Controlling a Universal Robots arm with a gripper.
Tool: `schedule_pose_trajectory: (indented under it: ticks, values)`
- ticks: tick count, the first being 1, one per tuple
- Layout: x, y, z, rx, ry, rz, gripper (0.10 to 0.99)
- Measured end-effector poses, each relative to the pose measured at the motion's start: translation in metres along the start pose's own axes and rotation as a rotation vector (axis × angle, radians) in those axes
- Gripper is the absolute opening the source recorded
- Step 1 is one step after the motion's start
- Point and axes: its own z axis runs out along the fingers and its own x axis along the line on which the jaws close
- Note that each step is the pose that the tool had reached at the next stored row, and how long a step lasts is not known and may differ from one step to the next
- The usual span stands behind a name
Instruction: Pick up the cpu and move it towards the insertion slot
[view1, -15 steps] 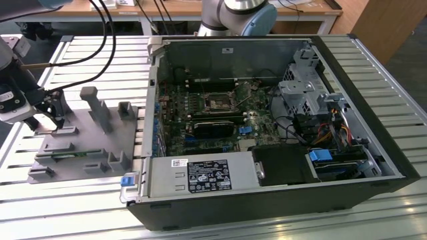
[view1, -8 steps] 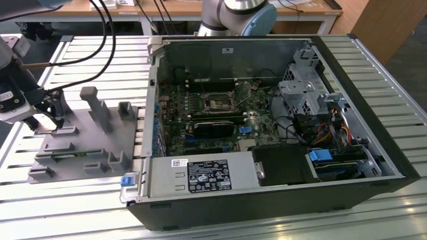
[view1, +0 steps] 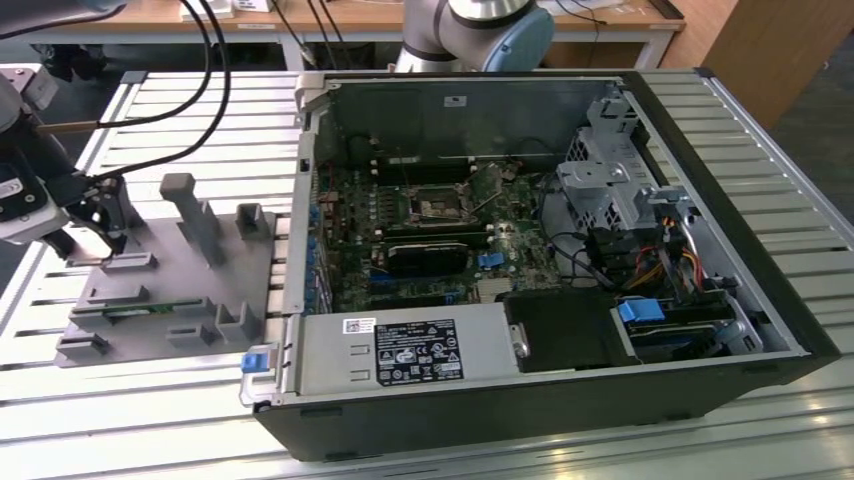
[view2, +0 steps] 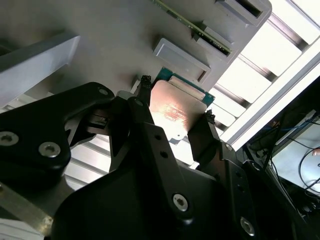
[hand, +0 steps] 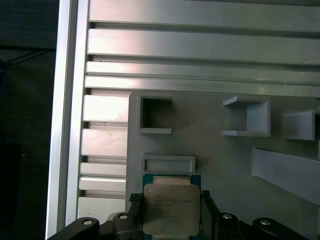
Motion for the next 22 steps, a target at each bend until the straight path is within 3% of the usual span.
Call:
schedule_pose_trajectory:
  ticks: [22]
  values:
    - [0.0, 0.0004, -0.0096, 0.0, -0.0001, 0.0, 0.545]
